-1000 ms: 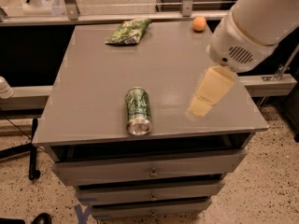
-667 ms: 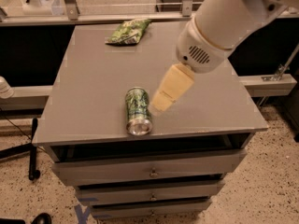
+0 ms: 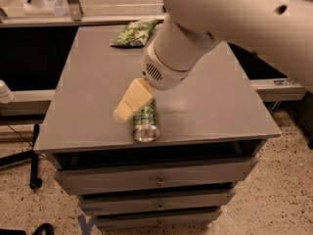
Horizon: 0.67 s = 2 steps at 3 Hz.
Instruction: Place green can upright
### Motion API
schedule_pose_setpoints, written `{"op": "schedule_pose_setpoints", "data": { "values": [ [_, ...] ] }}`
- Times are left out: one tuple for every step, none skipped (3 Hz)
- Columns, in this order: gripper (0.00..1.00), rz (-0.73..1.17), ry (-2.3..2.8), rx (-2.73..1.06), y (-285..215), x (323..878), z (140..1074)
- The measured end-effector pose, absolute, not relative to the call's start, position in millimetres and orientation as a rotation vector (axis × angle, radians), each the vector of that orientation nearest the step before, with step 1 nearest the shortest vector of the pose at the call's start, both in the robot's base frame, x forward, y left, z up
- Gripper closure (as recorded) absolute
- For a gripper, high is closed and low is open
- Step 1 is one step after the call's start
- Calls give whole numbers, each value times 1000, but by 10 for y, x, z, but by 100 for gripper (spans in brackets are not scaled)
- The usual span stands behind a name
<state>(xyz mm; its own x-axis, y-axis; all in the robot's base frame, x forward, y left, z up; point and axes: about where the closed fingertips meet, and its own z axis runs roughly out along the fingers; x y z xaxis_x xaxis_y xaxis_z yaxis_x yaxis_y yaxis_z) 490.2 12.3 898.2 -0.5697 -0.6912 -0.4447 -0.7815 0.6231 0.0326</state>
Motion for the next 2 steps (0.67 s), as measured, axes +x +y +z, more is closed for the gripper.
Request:
{"op": "schedule_pose_setpoints", "data": {
  "values": [
    [0,283,2576,-1036,173,5043,8687],
    [0,215,2689,-861,110,5138,8488]
  ]
}}
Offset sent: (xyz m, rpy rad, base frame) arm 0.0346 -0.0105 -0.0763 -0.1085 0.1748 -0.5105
